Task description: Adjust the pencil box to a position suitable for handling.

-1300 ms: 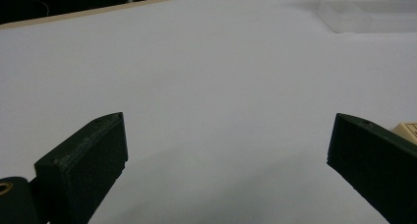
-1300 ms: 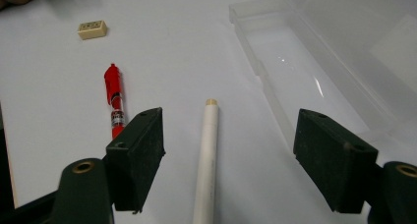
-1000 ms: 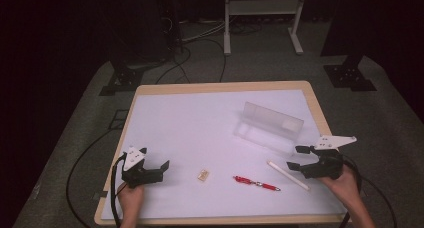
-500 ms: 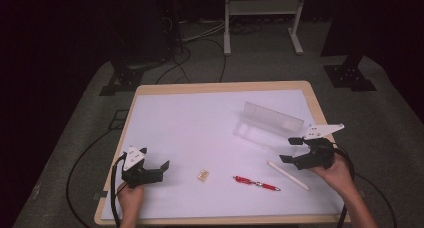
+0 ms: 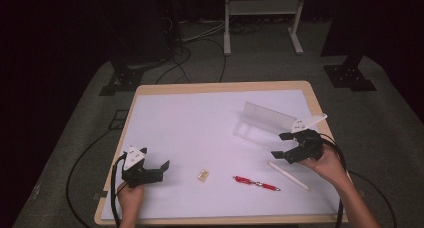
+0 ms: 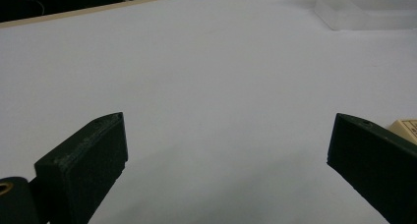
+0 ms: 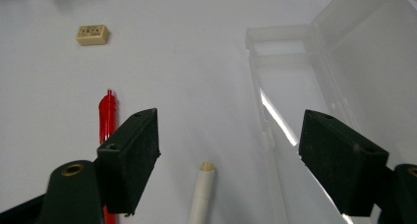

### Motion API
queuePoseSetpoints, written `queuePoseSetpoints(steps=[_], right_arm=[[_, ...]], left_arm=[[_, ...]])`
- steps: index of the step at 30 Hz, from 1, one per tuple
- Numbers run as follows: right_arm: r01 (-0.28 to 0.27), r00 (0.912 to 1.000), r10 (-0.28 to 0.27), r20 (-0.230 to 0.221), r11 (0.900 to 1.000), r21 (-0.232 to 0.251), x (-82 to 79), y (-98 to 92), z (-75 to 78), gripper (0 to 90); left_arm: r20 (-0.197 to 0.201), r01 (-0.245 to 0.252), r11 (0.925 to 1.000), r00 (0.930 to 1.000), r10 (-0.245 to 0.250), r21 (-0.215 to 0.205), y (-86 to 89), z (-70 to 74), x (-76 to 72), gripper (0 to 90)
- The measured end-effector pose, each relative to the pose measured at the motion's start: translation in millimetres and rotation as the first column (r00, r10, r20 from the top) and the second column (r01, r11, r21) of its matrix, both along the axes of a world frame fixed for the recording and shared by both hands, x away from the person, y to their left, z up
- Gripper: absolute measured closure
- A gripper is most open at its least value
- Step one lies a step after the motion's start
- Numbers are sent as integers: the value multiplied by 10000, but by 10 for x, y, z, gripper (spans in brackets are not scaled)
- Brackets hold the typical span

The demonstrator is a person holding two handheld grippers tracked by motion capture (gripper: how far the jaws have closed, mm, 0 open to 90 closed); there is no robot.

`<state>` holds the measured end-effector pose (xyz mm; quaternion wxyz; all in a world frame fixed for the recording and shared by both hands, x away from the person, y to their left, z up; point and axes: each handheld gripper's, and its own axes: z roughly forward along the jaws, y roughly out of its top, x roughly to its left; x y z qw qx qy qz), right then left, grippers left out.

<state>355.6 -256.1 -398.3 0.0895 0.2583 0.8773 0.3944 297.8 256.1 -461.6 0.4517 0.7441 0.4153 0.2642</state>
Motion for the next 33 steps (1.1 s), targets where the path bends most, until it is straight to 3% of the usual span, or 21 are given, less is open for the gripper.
queuePoseSetpoints(steps=[6, 9, 18, 28, 33], right_arm=[[-40, 9998, 35, -187, 9996, -291, 127, 99, -24, 227], [-165, 9996, 147, -235, 9969, -769, 198, 191, -63, 249], [-212, 9981, 162, -589, 9961, -855, 326, 263, -125, 271], [-305, 9968, 205, -773, 9910, -1303, 407, 392, -156, 321], [-359, 9945, 189, -1027, 9854, -1664, 454, 431, -244, 354]], left_arm=[[-40, -14, 10000, 10000, 14, -17, 2, 1, 5, 13], [-106, -52, 10000, 9999, 51, -68, 4, 1, 10, 13], [-63, 6, 10000, 10000, -6, -16, 0, -1, 7, 13], [-68, -4, 10000, 10000, 4, -48, -1, -3, 12, 13], [-50, 25, 10000, 10000, -25, -37, -3, -3, 11, 13]])
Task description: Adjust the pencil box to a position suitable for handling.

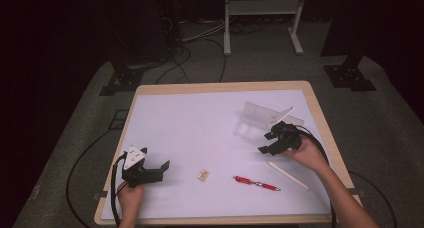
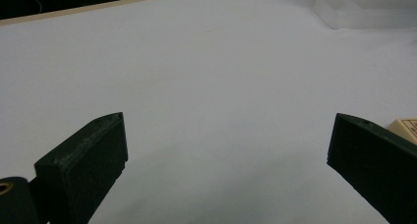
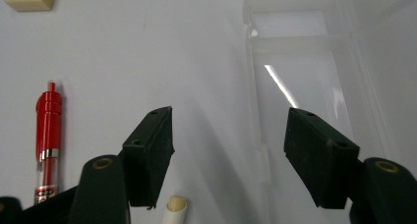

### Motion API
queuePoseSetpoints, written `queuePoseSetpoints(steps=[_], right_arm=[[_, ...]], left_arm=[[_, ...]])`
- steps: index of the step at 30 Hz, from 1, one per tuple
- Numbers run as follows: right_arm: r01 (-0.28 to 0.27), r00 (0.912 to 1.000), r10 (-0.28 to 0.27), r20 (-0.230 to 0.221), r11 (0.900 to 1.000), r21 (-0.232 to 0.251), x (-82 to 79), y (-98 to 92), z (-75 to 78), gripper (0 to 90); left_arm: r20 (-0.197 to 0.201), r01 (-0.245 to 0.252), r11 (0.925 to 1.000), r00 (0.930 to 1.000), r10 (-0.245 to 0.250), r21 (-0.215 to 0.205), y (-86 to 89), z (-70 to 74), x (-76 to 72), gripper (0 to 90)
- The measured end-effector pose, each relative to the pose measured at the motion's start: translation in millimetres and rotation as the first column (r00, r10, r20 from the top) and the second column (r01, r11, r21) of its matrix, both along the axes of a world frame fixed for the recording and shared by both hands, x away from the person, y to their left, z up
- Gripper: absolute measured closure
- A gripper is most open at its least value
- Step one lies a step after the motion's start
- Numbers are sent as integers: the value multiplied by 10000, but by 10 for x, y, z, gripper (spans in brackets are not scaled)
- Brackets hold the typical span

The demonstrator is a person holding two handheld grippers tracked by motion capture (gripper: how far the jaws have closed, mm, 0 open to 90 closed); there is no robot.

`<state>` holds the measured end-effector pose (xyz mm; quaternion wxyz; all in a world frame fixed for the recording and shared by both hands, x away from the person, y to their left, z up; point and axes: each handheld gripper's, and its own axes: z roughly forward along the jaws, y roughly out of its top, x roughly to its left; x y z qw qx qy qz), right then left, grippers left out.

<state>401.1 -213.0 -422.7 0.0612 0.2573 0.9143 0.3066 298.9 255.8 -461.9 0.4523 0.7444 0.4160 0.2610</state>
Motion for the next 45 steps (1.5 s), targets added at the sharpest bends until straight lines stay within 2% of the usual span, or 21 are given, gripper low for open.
queuePoseSetpoints(steps=[8, 14, 26, 28, 33, 34, 36, 45], right_arm=[[267, 9994, -276, -192, 9985, -478, 59, 51, -84, 461], [296, 9990, -322, -296, 9958, -867, 87, 72, -143, 509], [517, 9981, -559, -272, 9892, -1374, 141, 82, -199, 672], [320, 9991, -361, -219, 9862, -1623, 144, 107, -205, 722], [257, 9995, -283, -104, 9804, -1951, 154, 153, -229, 764], [221, 9998, -223, 14, 9775, -2099, 157, 167, -233, 810], [202, 9998, -185, 98, 9754, -2194, 158, 170, -231, 830], [29, 10000, -14, 70, 9744, -2246, 179, 175, -230, 842]], left_arm=[[-4, 14, 10000, 10000, -14, -18, 2, 2, -1, 13], [-9, 47, 10000, 10000, -47, -34, 3, 1, -1, 13], [-30, -4, 10000, 10000, 4, -75, -3, -3, 10, 13], [-49, 15, 10000, 10000, -16, -55, 1, -2, 8, 13], [-39, 39, 10000, 10000, -39, -41, 2, 0, 8, 13], [-35, 23, 10000, 10000, -23, -66, 1, -1, 10, 13], [-55, 20, 10000, 10000, -21, -76, 4, 0, 10, 13], [-53, 24, 10000, 10000, -24, -79, 3, -1, 11, 13]])
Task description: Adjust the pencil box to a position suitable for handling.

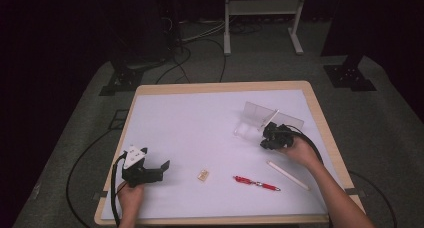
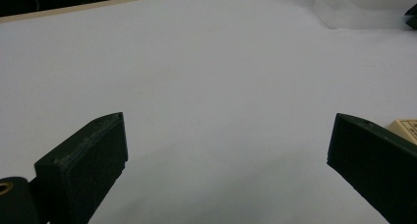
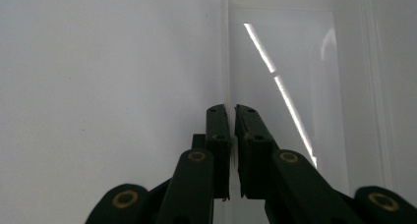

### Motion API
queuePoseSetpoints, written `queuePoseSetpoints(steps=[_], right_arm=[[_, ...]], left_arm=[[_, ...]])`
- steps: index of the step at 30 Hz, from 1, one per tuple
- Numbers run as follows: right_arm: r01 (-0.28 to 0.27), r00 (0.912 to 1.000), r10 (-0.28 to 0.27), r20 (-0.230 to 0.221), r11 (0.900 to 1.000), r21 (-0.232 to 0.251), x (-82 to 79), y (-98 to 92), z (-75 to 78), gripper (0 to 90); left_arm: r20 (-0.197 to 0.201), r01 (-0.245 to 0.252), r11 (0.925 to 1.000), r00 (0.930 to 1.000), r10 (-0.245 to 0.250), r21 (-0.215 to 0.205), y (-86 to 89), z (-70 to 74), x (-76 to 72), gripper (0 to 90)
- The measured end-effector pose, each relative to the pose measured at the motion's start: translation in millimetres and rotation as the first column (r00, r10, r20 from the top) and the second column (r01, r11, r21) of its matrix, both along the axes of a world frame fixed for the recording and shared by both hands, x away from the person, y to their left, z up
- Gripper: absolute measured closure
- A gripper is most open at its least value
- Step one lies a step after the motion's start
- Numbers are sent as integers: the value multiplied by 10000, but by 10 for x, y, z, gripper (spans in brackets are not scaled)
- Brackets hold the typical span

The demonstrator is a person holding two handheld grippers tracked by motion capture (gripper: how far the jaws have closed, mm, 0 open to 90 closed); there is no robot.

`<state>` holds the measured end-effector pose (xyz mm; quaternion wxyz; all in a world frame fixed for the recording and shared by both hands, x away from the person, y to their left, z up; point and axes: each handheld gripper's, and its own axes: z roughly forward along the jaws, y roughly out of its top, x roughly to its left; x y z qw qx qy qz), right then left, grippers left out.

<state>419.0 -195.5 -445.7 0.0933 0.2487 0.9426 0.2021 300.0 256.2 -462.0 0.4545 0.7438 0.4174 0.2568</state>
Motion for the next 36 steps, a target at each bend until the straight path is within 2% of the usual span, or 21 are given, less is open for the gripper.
queuePoseSetpoints(steps=[2, 3, 7, 17, 21, 24, 27, 36], right_arm=[[-38, 10000, 38, 52, 10000, -38, -6, 5, 0, 849], [-189, 9996, 192, 226, 9997, -148, -27, 18, -1, 858], [-384, 9988, 388, 311, 9992, -140, -36, 25, 0, 863], [-467, 9966, 486, 661, 9984, -303, -52, 6, 23, 867], [-465, 9949, 500, 880, 9980, -419, -67, 3, 75, 867], [-466, 9936, 487, 1020, 9987, -229, -82, -14, 124, 868], [-516, 9921, 540, 1132, 9984, -242, -106, -14, 164, 867], [-1032, 9836, 1036, 1474, 9946, -103, -182, 95, 336, 866]], left_arm=[[9, 11, 10000, 10000, -11, 30, -3, -1, -1, 13], [11, 24, 10000, 10000, -24, 52, -3, 0, -1, 13], [9, -15, 10000, 10000, 15, 24, -4, 0, -1, 13], [-5, -6, 10000, 10000, 6, 33, -5, -2, 1, 13], [-9, -27, 10000, 10000, 27, 8, -4, -1, 1, 13], [-16, -24, 10000, 10000, 24, -7, -2, 0, 1, 13], [-31, -42, 10000, 10000, 42, -6, -2, -1, 4, 13], [-62, -49, 10000, 10000, 49, -18, 0, -1, 8, 13]])
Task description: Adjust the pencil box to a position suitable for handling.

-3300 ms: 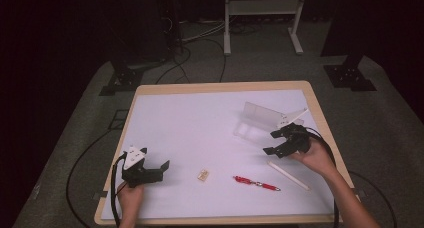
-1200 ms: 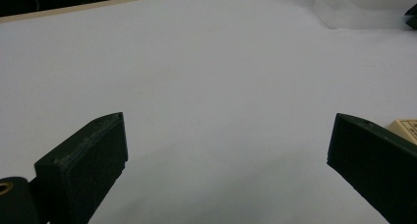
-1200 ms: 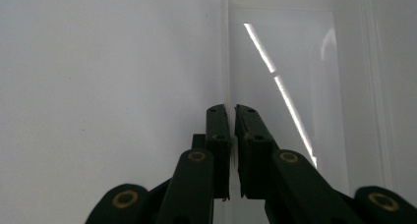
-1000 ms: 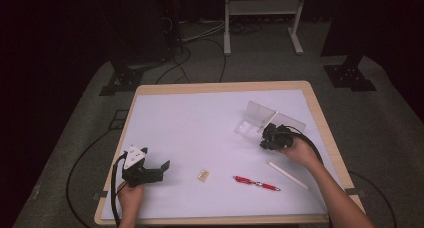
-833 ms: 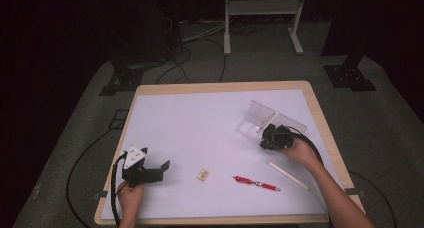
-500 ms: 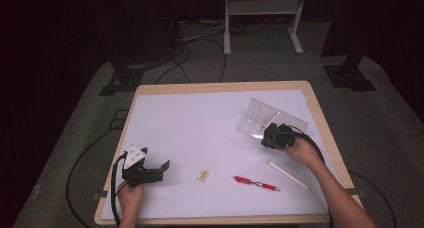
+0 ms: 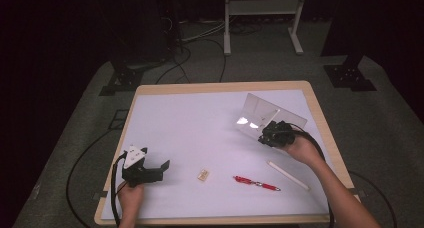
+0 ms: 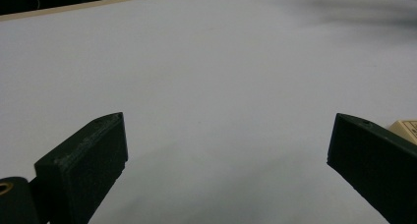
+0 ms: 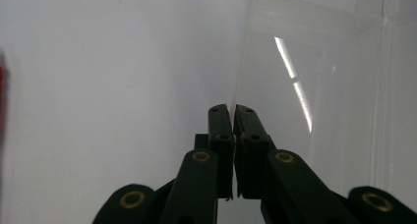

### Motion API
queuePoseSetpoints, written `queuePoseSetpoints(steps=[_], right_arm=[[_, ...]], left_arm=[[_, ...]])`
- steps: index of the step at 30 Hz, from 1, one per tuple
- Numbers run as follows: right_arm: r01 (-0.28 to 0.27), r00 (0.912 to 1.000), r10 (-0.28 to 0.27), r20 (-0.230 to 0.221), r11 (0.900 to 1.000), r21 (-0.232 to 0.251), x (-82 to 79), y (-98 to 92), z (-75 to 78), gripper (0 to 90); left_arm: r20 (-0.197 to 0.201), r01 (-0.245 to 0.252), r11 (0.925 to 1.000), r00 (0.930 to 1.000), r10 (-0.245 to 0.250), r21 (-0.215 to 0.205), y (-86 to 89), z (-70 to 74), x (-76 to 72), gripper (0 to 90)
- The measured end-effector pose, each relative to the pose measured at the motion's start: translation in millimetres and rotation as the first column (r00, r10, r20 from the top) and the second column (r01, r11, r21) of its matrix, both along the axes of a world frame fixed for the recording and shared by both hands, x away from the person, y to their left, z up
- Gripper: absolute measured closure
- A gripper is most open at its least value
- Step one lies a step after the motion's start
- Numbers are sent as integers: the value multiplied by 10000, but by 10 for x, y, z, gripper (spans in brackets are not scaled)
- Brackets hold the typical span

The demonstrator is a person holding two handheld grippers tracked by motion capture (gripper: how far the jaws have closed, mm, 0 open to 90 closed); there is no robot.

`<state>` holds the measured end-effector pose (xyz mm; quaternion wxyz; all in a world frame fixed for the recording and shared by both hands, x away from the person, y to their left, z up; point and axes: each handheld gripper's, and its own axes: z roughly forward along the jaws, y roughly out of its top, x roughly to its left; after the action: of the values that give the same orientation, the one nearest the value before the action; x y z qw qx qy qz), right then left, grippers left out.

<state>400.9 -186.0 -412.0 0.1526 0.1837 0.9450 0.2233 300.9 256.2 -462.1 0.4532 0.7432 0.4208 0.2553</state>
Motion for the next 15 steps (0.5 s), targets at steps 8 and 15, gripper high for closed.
queuePoseSetpoints(steps=[8, 15], right_arm=[[-693, 9976, 693, 73, 9976, 61, -98, 183, 137, 866], [-1211, 9926, 1211, 30, 9926, 54, -151, 341, 169, 866]], left_arm=[[9, 26, 10000, 10000, -26, -10, 0, -1, -2, 13], [-4, 6, 10000, 10000, -6, -57, 1, -1, 1, 13]])
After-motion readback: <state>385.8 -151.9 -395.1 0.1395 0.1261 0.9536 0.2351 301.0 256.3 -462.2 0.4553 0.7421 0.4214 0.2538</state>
